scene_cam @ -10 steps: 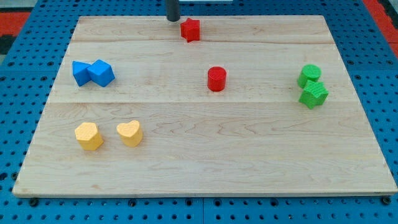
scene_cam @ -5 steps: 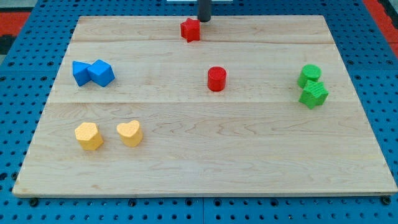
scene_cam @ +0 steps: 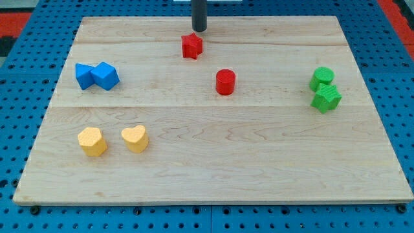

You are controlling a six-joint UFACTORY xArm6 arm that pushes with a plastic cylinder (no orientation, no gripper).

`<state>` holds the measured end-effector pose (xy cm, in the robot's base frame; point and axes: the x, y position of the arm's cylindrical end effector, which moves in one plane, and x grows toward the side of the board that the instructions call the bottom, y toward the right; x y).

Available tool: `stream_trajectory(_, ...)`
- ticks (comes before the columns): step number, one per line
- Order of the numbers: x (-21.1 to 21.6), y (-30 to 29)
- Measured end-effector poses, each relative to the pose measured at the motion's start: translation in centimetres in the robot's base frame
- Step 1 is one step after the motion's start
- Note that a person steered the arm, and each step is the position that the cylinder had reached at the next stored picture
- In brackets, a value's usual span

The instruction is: Move the red blocks towards the bottom center of the board

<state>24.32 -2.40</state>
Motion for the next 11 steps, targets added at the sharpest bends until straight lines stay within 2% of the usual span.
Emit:
stream_trajectory(2,9.2,3.1)
stream_trajectory(3,13.9,7.4)
stream_trajectory(4,16.8,7.1)
stream_trajectory(5,15.6,12.8)
stream_trajectory(6,20.6,10.3)
stream_trajectory(7,22.3,6.5)
stream_trajectory(8,19.2,7.0)
stream_trajectory(9,20.5,1.7)
stream_trajectory(10,20.1,1.3)
stream_trajectory(11,18.8,-3.0)
